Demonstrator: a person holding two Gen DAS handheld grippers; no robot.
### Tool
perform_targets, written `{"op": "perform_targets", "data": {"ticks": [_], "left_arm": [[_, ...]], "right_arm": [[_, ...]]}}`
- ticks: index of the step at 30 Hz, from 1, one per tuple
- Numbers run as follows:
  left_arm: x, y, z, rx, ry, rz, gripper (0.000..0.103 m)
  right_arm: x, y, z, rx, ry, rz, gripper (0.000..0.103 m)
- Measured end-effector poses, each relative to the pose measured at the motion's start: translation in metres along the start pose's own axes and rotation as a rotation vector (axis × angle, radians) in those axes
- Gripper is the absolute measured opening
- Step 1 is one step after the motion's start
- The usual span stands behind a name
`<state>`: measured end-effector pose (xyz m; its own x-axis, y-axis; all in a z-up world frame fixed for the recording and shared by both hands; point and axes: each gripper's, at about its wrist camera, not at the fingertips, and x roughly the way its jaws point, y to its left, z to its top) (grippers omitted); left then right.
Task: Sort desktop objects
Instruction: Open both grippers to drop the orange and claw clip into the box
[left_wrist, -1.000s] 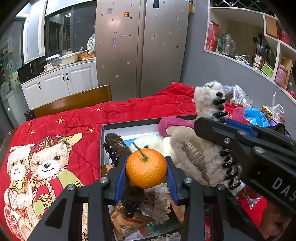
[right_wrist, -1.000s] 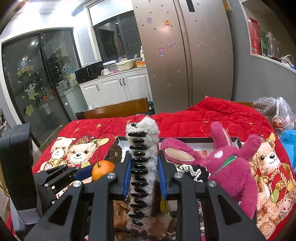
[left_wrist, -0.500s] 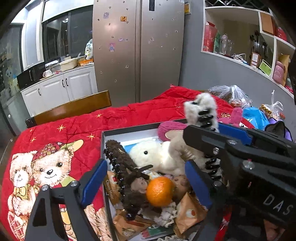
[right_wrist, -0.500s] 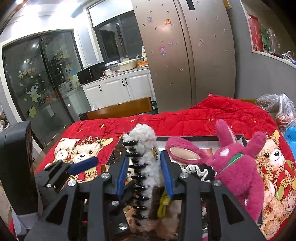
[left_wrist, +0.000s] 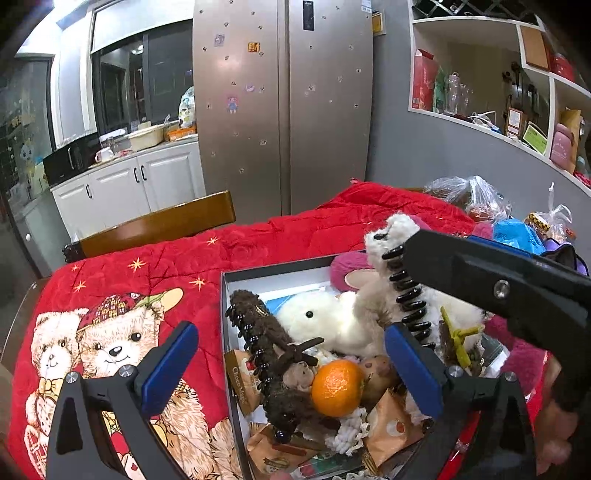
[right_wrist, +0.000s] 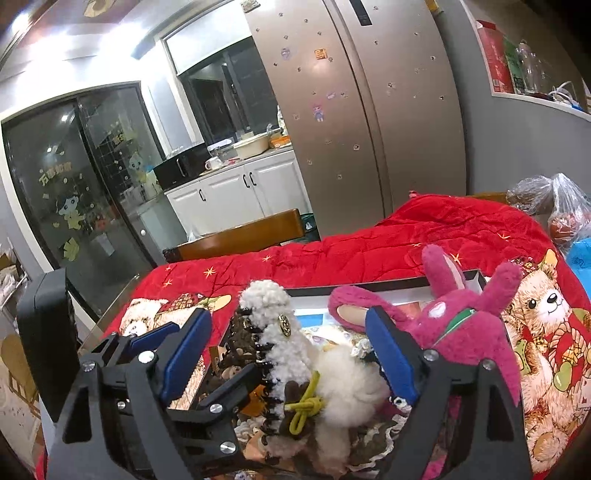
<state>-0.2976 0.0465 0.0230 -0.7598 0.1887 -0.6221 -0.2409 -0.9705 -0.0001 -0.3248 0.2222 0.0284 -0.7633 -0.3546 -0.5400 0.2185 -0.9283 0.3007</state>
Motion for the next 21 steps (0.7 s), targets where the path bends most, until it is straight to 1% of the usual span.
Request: {"op": "perform_targets", "data": {"ticks": [3, 6, 9, 14, 16, 19, 21], "left_arm": [[-0.001, 0.002, 0.000, 0.003, -0.009, 0.016, 0.103], [-0.002, 0.006, 0.002, -0.011, -0.009, 0.013, 0.103], [-0.003, 0.010, 0.003, -0.016, -0.015, 0.028, 0.103], [-0.004, 0.013, 0.003, -0.023, -0.013, 0.032, 0.103], [-0.003, 0.013, 0.003, -0.014, -0.008, 0.023, 0.103], [-0.004, 0.013, 0.002, -0.003, -0.012, 0.041, 0.103], [-0.005, 0.016, 0.002, -0.008, -0.010, 0.037, 0.103]], "right_arm": [[0.000, 0.000, 0.000, 0.001, 0.000, 0.003, 0.088], [0.001, 0.000, 0.001, 0.002, 0.006, 0.020, 0.089], [0.001, 0.000, 0.002, 0.005, 0.008, 0.024, 0.089], [-0.004, -0.002, 0.003, 0.016, -0.002, 0.028, 0.090], [-0.006, -0.003, 0.004, 0.022, -0.008, 0.030, 0.090], [-0.009, -0.005, 0.005, 0.029, -0.009, 0.033, 0.090], [-0.013, -0.006, 0.006, 0.027, -0.014, 0.028, 0.090]]}}
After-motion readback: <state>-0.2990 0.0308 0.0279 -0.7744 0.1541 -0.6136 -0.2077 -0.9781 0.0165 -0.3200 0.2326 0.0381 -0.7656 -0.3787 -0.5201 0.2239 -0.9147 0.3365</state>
